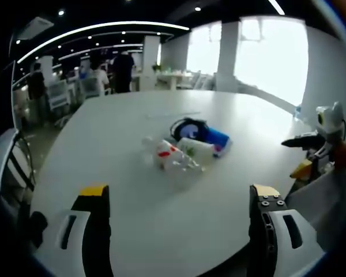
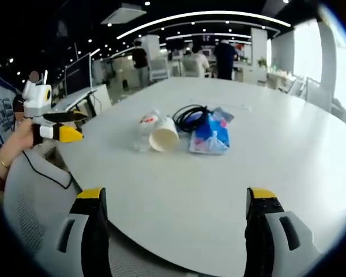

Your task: Arrange the tabletop items into an orderly group along one side of the table until the central work area is clear of visible clutter.

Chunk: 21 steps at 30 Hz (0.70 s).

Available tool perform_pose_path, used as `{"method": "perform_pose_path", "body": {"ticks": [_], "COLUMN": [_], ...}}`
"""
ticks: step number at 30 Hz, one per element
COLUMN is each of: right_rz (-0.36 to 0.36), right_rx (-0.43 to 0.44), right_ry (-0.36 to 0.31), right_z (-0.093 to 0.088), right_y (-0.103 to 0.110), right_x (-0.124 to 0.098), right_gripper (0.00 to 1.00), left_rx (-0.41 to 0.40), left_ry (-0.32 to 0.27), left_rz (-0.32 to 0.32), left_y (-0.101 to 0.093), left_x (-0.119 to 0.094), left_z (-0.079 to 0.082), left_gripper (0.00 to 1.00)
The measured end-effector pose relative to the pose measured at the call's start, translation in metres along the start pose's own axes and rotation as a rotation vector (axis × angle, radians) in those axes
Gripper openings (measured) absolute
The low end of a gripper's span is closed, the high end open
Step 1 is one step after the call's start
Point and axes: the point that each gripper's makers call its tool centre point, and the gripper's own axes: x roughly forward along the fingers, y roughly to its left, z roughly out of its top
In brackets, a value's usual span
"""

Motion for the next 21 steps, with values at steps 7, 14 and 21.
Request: {"method": "perform_pose_path", "body": {"ticks": [7,14,21], "right_rz": [0.002,0.014,0.03], "right_rx": [-0.001,-0.009,-0.019], "right_ry": [0.005,0.01,0.024], "right_z": [-0.0009,-0.0012,-0.0026], "right_y": [0.0003,0.0027,0.0065], "right_x": [0.0005,0.0017,0.0029], "right_gripper": [0.99,0.99,0.99], "left_rx": [0.001,-0.006,-0.001], "left_ry": [0.001,0.0,0.012], "left_rz": [0.004,0.005,0.004], "left_y": [0.0008,0.0015,0.0008], "left_x": [-0.0003,0.0001,0.0008], "left_z": [-0.0003,-0.0002,-0.0022], "left_gripper": [0.98,0.98,0.97]}}
